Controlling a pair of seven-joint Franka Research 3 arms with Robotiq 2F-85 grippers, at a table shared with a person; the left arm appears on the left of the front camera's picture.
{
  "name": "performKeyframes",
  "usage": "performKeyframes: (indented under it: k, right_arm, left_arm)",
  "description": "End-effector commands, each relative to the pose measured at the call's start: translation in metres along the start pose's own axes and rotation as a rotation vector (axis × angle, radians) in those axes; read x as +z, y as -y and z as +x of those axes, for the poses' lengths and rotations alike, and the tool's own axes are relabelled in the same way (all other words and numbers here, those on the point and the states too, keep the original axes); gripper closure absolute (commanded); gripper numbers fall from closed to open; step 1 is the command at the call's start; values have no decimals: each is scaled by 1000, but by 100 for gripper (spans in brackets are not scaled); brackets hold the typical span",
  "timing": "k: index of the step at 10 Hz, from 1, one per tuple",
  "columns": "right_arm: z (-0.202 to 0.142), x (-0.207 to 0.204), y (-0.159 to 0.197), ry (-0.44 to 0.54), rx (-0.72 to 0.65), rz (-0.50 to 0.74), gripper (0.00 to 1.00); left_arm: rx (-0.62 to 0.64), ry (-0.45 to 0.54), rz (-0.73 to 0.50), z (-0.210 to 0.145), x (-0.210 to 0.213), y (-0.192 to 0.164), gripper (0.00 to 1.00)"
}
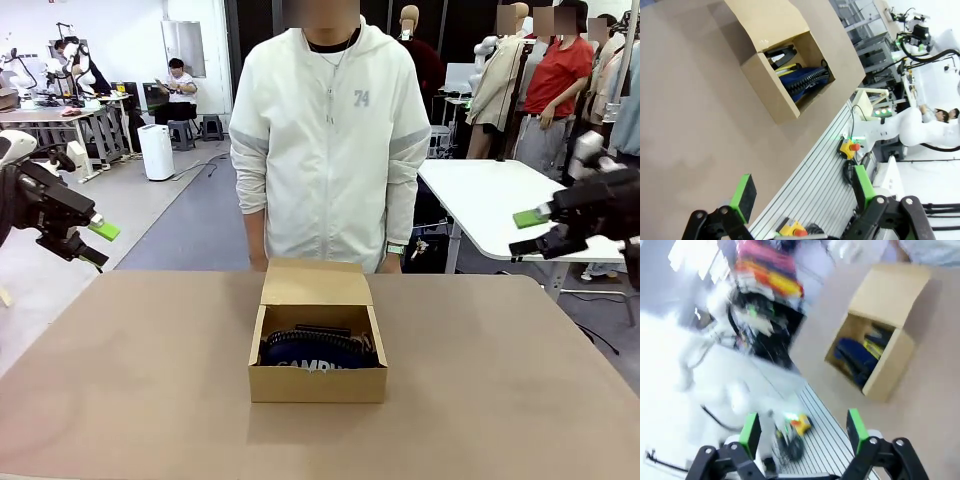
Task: Pack the items into the box.
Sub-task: Pick up the item indicated by the person and place it inside the Mailer Box, then close the Mailer Box.
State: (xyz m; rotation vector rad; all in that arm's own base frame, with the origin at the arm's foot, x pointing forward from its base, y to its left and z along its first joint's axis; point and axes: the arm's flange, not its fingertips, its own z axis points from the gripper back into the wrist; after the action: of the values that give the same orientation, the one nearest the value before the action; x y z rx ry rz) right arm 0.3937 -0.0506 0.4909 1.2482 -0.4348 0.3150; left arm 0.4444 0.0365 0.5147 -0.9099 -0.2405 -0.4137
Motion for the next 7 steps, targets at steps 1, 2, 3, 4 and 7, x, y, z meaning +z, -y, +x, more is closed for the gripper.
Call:
performKeyframes:
  k: [1, 2, 3, 4, 7]
  right_arm:
    - [1, -24, 37, 215, -76, 62, 9]
    - [0, 0, 0, 0, 0, 0, 9]
    - [0, 0, 0, 0, 0, 0, 9]
    - [0, 0, 0, 0, 0, 0, 9]
    - [0, 0, 0, 0, 0, 0, 9]
  left_arm:
    - [-14, -8, -7, -1, 2, 0, 0]
    - [-14, -8, -7, -1, 2, 0, 0]
    - [-14, -8, -7, -1, 2, 0, 0]
    - [-14, -8, -7, -1, 2, 0, 0]
    - [-14, -8, -7, -1, 2, 0, 0]
